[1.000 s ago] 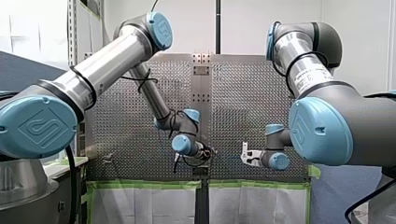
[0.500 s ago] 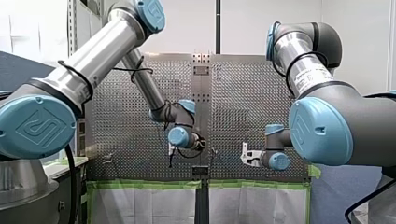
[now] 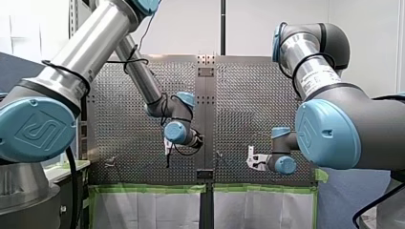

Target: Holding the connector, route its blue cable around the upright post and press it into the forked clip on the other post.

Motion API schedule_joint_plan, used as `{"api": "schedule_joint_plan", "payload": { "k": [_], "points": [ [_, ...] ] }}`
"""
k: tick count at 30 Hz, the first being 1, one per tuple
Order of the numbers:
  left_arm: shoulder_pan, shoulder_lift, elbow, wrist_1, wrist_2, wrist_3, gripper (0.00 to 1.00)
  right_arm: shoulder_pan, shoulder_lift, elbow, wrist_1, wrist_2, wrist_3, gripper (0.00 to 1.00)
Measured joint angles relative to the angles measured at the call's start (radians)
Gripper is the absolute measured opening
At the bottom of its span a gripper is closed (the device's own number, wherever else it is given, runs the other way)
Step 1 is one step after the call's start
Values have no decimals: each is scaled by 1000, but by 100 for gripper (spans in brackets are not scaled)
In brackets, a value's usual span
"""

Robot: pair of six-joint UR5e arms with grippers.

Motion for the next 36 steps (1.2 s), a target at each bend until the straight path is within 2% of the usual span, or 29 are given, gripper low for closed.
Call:
{"api": "schedule_joint_plan", "payload": {
  "k": [12,18,28,36],
  "points": [
    [-15,94,-94,2,11,-15,100,1,1,0,5,1,-1,0],
    [-20,146,-146,3,8,-37,100,1,1,0,6,0,0,0],
    [-29,235,-235,3,7,-43,100,3,1,0,10,2,1,0],
    [-36,305,-305,2,-27,-68,100,3,1,0,11,2,1,0]
  ]
}}
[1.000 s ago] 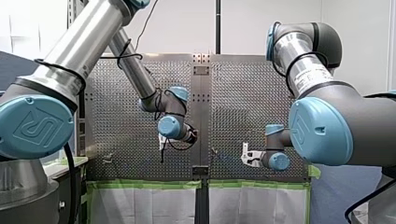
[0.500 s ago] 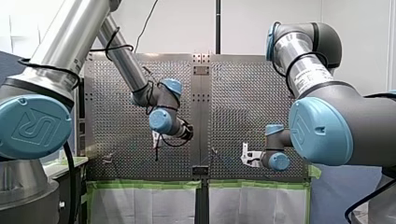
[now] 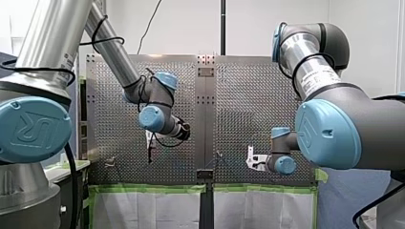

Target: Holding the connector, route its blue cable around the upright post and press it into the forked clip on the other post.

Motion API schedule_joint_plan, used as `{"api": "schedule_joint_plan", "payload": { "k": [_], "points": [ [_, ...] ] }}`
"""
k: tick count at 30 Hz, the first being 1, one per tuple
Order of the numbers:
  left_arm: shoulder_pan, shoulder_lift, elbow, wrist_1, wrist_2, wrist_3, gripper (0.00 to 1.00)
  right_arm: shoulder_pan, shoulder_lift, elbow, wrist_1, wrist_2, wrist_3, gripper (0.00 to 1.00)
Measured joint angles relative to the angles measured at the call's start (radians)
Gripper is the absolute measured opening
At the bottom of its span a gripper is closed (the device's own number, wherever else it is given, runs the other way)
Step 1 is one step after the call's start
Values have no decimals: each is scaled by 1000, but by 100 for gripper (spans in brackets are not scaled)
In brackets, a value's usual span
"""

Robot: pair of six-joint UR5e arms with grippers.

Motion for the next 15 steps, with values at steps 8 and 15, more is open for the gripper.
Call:
{"api": "schedule_joint_plan", "payload": {
  "k": [8,15],
  "points": [
    [-9,70,-67,1,-12,-21,100,0,0,0,0,1,1,0],
    [-8,135,-79,2,-12,-23,100,-2,-1,0,1,18,5,0]
  ]
}}
